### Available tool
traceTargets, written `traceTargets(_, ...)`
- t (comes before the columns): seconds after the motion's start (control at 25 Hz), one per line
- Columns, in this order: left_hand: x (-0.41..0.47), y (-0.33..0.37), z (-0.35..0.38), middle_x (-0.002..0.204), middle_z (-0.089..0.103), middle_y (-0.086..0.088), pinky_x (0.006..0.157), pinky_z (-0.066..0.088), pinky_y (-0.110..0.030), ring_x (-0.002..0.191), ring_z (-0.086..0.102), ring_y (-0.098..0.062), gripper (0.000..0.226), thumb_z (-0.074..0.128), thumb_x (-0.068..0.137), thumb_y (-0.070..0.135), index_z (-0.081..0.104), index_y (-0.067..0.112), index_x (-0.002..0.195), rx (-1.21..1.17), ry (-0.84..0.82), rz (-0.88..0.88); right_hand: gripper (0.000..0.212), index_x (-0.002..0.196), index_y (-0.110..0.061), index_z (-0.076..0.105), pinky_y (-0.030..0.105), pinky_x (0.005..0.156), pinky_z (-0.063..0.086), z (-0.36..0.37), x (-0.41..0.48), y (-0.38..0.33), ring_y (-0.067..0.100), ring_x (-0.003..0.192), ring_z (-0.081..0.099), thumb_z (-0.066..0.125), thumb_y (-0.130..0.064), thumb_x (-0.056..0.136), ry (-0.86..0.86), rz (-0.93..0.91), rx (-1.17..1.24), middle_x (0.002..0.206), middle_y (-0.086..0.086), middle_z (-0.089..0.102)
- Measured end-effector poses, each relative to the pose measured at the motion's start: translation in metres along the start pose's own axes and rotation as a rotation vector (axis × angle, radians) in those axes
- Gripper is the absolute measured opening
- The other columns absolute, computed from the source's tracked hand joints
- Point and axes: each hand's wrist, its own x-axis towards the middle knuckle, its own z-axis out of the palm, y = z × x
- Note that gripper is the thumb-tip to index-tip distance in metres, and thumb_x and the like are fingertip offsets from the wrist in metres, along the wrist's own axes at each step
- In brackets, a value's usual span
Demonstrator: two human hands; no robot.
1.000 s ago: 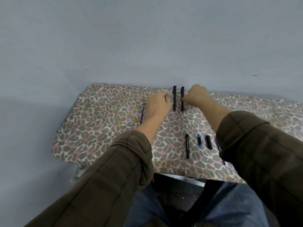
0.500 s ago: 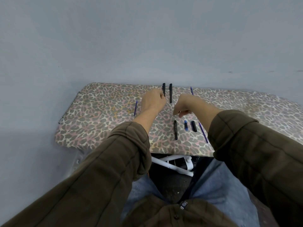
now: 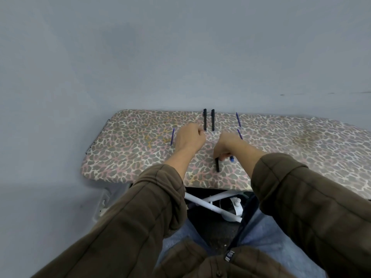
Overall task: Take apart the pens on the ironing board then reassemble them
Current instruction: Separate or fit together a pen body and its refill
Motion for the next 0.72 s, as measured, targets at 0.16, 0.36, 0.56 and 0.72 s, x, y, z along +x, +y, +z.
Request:
traceTargets(0.16,0.001,-0.005,0.000,0.078,0.074,-0.008,0.073,0.060,-0.044,0.072,0.068,-0.023,0.028,0.050,0.096,0.015,0.077,0.010,0.094,0.013,0.009,-0.011,0.017,0.102,-0.003,0.072,0.034,0.084,0.064,0.007,0.004,-0.002,0.016,0.067,0.072,0.074,-0.014,0.088,0.041,-0.012,-0.020,0.082,0.005,0.080)
traceTargets(0.36,0.005,-0.006,0.001,0.086,0.076,-0.005,0.076,0.060,-0.041,0.080,0.069,-0.023,0.025,0.052,0.097,0.016,0.076,0.014,0.093,-0.031,-0.011,-0.031,0.008,0.078,-0.007,0.069,0.026,0.056,0.053,-0.015,0.007,-0.013,0.018,0.054,0.061,0.072,-0.011,0.084,0.173,-0.067,0.074,0.064,0.005,0.068)
traceTargets(0.56,0.018,-0.004,-0.010,0.076,0.066,0.008,0.061,0.047,-0.030,0.072,0.062,-0.017,0.008,0.062,0.093,0.027,0.065,0.026,0.086,-0.179,-0.018,-0.057,0.013,0.071,-0.008,0.072,0.024,0.045,0.044,-0.048,0.003,-0.041,0.016,0.047,0.057,0.076,-0.017,0.080,0.307,-0.215,0.292,0.058,0.006,0.067)
traceTargets(0.72,0.029,-0.006,-0.023,0.071,0.070,-0.003,0.057,0.049,-0.034,0.067,0.065,-0.023,0.020,0.061,0.095,0.027,0.073,0.015,0.086,-0.243,0.050,-0.040,0.012,0.081,-0.015,0.076,0.033,0.063,0.059,-0.061,-0.004,-0.063,0.021,0.074,0.073,0.078,-0.027,0.082,0.378,-0.362,0.317,0.079,0.007,0.077)
